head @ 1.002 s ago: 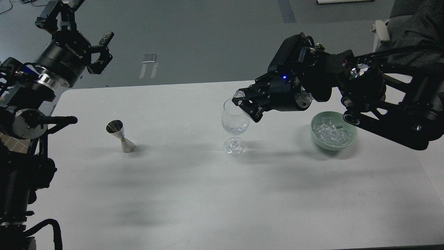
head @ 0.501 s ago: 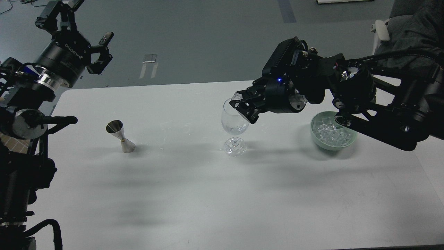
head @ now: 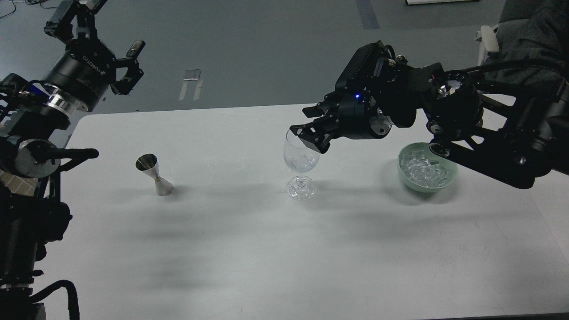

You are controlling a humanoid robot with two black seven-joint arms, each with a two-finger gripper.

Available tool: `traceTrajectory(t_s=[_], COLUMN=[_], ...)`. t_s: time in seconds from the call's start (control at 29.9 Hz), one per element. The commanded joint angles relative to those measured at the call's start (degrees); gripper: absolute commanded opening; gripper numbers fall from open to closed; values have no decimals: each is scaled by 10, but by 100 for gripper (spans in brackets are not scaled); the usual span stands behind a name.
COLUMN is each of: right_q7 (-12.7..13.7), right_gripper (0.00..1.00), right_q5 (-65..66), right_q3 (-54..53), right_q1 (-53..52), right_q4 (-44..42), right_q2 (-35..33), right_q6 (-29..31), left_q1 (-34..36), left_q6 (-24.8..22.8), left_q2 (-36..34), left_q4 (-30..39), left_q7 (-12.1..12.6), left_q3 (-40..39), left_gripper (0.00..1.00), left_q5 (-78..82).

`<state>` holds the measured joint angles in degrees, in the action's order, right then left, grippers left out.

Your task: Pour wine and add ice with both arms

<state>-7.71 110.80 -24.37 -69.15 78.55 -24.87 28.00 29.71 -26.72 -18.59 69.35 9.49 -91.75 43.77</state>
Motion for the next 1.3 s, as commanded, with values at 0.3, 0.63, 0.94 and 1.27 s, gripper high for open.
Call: traceTrajectory(t_s=[0.3,0.63,0.94,1.27], right_q7=[-80,-130,-119,-121], right_gripper=[66,92,99,99], right_q5=[-132,-487,-855,-973], right_q3=[-195,-199,-200,-266], right_q1=[-103,-121,-52,50], right_q4=[-358,-532,-576,-601], right_q2=[3,5,57,152], right_q6=[0,0,0,0], left_q1=[14,66,107,178], left_q6=[-1,-2,-7,-13], left_q2=[-13,-11,12,69], left_q4=[-21,-90,-138,-308], left_q7=[-3,-3,-4,-8], left_q3=[2,6,32,48], left_gripper=[97,97,97,97], left_q5=[1,4,-7,-66])
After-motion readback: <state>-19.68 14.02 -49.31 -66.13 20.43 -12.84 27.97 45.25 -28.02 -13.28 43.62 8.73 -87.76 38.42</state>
